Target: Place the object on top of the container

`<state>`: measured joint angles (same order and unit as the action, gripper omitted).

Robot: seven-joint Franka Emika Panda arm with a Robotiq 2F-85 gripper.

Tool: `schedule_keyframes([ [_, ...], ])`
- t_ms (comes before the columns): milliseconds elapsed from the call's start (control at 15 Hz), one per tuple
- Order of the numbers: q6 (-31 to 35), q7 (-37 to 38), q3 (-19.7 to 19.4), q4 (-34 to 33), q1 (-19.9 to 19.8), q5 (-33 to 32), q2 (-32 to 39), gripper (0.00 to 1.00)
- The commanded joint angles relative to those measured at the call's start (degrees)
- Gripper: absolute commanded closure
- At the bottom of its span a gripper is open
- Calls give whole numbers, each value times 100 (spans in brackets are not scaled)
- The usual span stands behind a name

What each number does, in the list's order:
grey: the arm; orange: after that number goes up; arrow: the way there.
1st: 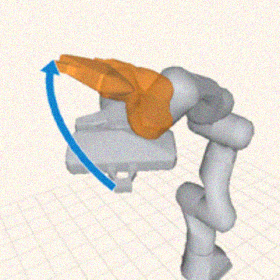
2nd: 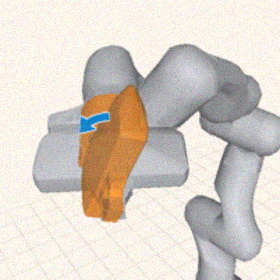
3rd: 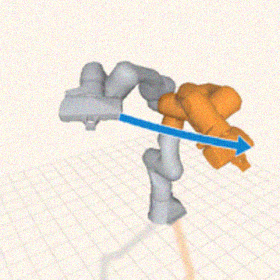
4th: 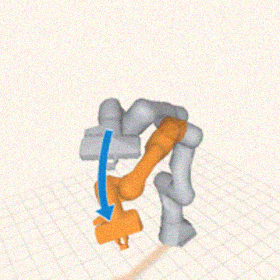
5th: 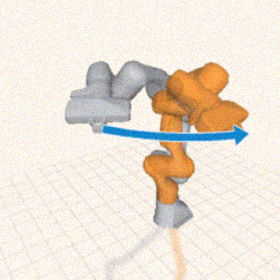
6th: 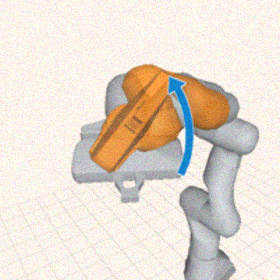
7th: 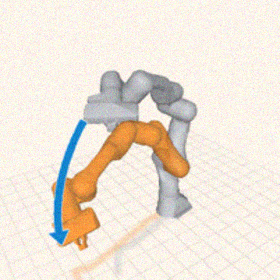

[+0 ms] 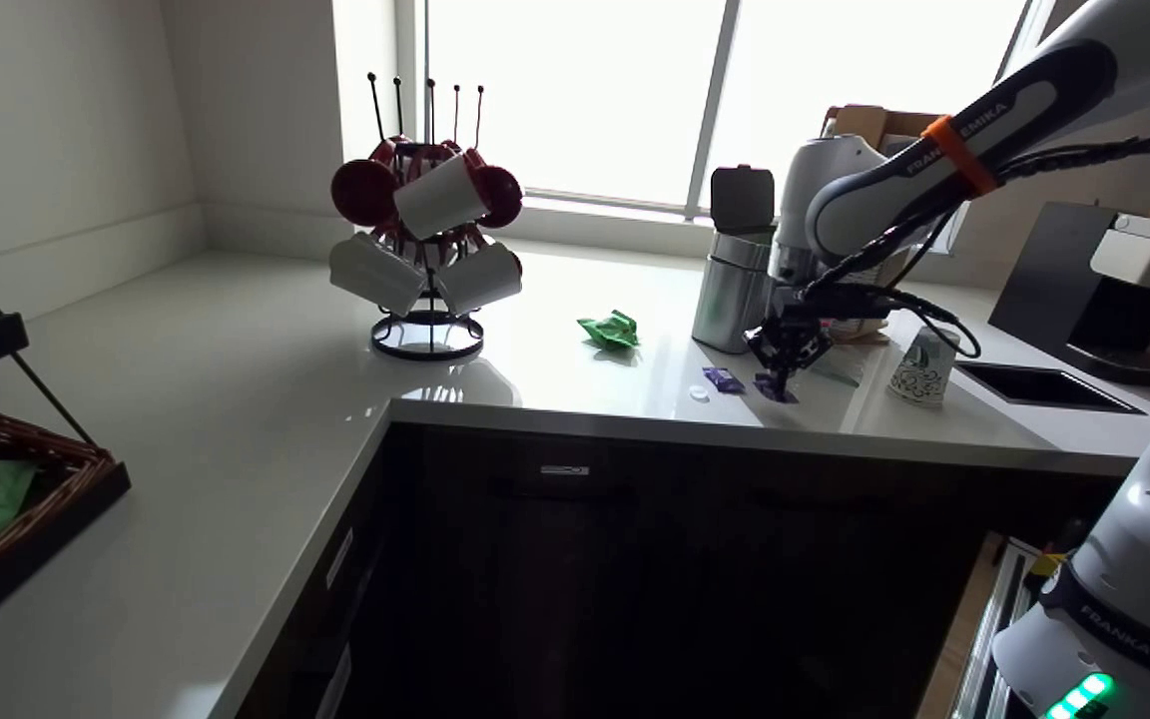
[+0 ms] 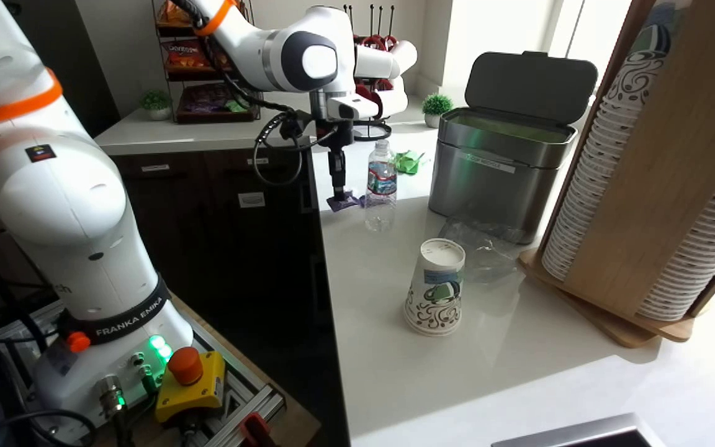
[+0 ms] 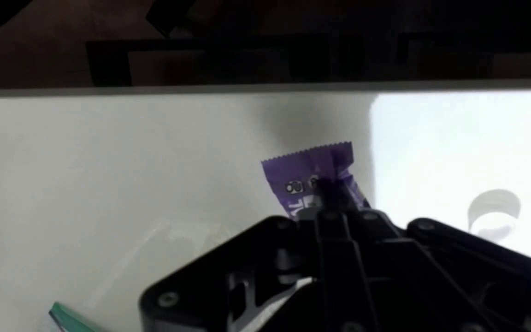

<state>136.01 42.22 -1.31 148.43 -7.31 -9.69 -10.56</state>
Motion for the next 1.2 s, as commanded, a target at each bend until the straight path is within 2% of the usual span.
schedule_keyframes([
  [0,-744,-593,-76,473,-37,151,-949,100],
  [400,-1952,-893,-278,739,-585,21,-1970,100],
  [667,-2446,-849,-495,780,-1193,-110,-2465,100],
  [867,-2645,-777,-631,695,-1668,-291,-2674,100],
  [1133,-2423,-762,-800,474,-2093,-442,-2610,100],
])
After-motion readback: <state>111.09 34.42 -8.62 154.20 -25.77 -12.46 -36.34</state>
